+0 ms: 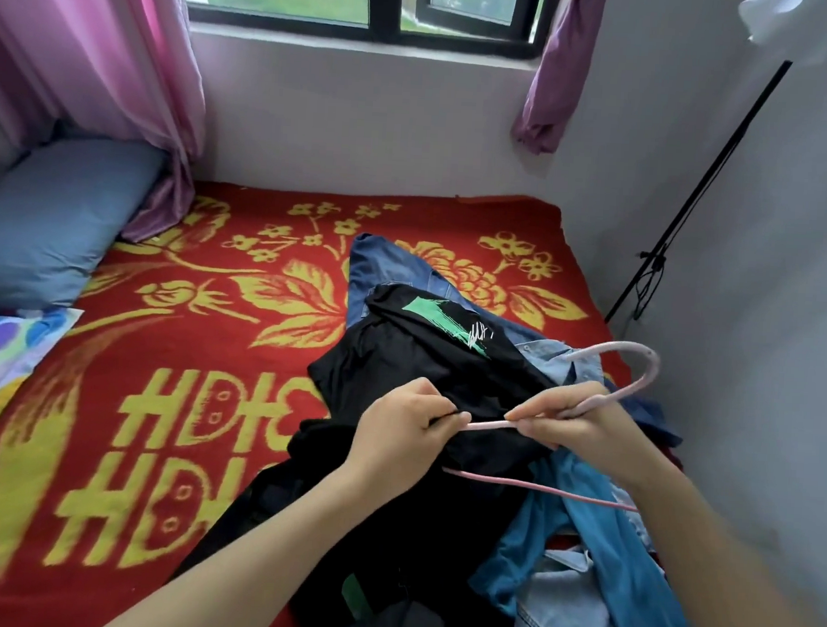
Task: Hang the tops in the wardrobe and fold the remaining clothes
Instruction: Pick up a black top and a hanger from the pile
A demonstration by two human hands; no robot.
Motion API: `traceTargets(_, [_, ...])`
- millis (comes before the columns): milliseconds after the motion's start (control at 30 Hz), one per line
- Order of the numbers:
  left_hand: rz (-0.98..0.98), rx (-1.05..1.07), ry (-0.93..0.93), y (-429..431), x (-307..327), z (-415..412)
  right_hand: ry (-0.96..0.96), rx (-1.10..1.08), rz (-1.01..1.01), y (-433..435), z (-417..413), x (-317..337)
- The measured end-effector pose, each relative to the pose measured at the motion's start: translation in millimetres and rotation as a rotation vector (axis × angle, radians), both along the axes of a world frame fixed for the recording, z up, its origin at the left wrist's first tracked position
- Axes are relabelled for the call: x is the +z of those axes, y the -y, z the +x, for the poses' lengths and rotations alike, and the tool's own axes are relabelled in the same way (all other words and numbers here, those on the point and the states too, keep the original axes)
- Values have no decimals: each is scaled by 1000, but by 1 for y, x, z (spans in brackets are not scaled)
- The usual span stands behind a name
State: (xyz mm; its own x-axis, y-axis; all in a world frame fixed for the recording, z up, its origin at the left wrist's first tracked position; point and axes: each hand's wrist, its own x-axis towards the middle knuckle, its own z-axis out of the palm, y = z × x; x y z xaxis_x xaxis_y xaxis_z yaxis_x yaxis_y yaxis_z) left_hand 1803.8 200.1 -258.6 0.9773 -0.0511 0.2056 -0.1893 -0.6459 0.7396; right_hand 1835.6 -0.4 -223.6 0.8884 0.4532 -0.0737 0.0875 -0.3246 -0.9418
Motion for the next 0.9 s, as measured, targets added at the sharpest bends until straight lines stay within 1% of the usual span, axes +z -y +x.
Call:
traceTargets(67, [20,9,28,-6,2,0,-18,-29,44,-6,-1,-6])
traceTargets(100, [64,17,60,-13,4,0,-38,-59,84,-3,-1,-8])
traceTargets(167, [214,52,165,-34,4,3,-65,-113,155,11,3,-8])
traceTargets(200, [271,64,186,-46,4,5,-70,-127,173,18,3,-8])
traceTargets(267, [328,60,141,-67,3,11,-72,-127,192,26,4,-9])
traceTargets(300, [359,32,148,-73,3,13,-74,-128,193,26,4,-11])
traceTargets(333, [400,-5,194,-77,1,14,-75,-135,192,25,3,-13])
traceTargets(367, [421,-44,256,-79,-2,15,-77,-146,197,23,2,-16])
traceTargets(400, [402,-77,307,-81,-3,15,-79,-154,212,21,1,-18])
traceTargets(500, [355,-132,376,-81,-9,13,-100,-146,247,19,-2,-20])
traceTargets(600, [376,-171,326,-70,-10,6,-104,-113,241,19,1,-17])
traceTargets(733, [400,-215,72,-41,-6,6,-77,26,211,-4,5,-15])
traceTargets(833, [291,-221,-89,-16,-3,11,-60,51,164,-27,5,-28])
traceTargets(900, [225,-250,-228,-10,-7,14,-70,48,131,-34,4,-41])
